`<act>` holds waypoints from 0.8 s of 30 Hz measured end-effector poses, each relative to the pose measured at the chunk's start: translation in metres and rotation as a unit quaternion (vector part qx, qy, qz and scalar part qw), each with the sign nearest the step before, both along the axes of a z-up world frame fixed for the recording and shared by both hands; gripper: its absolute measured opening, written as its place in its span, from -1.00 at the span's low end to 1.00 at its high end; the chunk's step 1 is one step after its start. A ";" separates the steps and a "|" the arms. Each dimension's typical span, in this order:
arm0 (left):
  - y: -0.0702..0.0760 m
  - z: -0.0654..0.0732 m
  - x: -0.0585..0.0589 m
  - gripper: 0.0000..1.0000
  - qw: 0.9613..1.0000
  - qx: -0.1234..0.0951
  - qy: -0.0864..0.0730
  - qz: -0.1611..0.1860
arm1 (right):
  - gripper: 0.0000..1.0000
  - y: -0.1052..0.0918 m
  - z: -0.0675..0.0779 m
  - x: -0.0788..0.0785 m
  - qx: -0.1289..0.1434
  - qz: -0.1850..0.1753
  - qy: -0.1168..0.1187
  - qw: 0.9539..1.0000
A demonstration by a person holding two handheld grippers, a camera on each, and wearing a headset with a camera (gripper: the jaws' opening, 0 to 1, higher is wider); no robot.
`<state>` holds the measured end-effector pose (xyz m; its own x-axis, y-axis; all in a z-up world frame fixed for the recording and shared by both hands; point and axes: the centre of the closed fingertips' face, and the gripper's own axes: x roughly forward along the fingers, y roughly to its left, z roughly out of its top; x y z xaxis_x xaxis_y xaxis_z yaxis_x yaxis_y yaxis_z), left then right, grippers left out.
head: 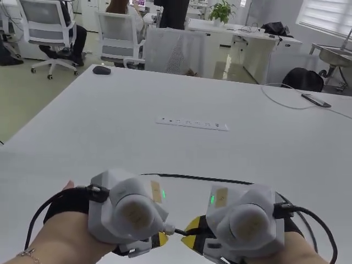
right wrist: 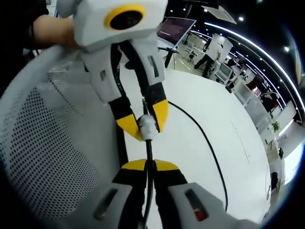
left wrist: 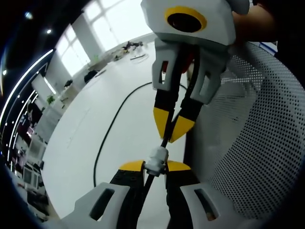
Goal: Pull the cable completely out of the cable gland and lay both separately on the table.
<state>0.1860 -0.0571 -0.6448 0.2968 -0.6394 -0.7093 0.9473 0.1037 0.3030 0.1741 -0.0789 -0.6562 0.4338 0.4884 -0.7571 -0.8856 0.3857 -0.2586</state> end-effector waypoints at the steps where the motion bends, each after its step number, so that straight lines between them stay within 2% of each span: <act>1: 0.000 0.000 0.000 -0.66 1.000 0.000 0.000 0.001 | -0.92 -0.003 -0.001 0.001 -0.004 -0.007 0.004 1.000; 5: 0.001 0.001 0.002 -0.66 1.000 -0.001 -0.001 0.004 | -0.92 -0.020 -0.013 0.002 -0.045 -0.032 0.018 0.998; 7: 0.001 0.001 0.002 -0.66 1.000 -0.001 -0.001 0.006 | -0.92 -0.031 -0.019 0.002 -0.079 -0.040 0.020 0.996; 8: 0.001 0.001 0.002 -0.66 1.000 -0.002 -0.001 0.007 | -0.92 -0.037 -0.023 0.002 -0.092 -0.049 0.029 0.994; 10: 0.002 0.002 0.003 -0.66 1.000 -0.003 -0.001 0.008 | -0.91 -0.044 -0.026 0.004 -0.105 -0.061 0.030 0.992; 13: 0.002 0.001 0.004 -0.66 1.000 -0.003 0.000 0.011 | -0.91 -0.059 -0.032 0.003 -0.136 -0.082 0.041 0.987; 16: 0.002 0.000 0.003 -0.66 1.000 0.000 0.001 0.010 | -0.88 -0.056 -0.033 0.001 -0.128 -0.079 0.050 0.987; 17: 0.003 0.000 0.003 -0.66 1.000 0.001 0.000 0.010 | -0.82 -0.051 -0.032 0.000 -0.116 -0.071 0.049 0.989; 18: 0.003 0.000 0.003 -0.66 1.000 0.001 0.001 0.010 | -0.74 -0.044 -0.030 0.000 -0.104 -0.062 0.047 0.992; 19: 0.002 0.000 0.002 -0.66 1.000 0.000 0.003 0.009 | -0.64 -0.031 -0.025 0.000 -0.077 -0.049 0.041 0.995; 20: 0.002 0.000 0.002 -0.66 1.000 -0.001 0.003 0.008 | -0.55 -0.025 -0.022 -0.001 -0.064 -0.042 0.038 0.996; 23: 0.001 0.000 0.002 -0.66 1.000 0.002 0.001 0.006 | -0.51 -0.007 -0.007 0.001 -0.021 -0.013 0.010 1.000; 24: 0.001 0.000 0.002 -0.66 1.000 0.001 0.002 0.006 | -0.53 0.001 0.001 0.001 0.001 -0.005 0.000 1.000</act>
<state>0.1878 -0.0559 -0.6452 0.3015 -0.6336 -0.7125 0.9473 0.1145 0.2990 0.1753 -0.0783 -0.6549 0.4394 0.4852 -0.7560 -0.8814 0.3952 -0.2586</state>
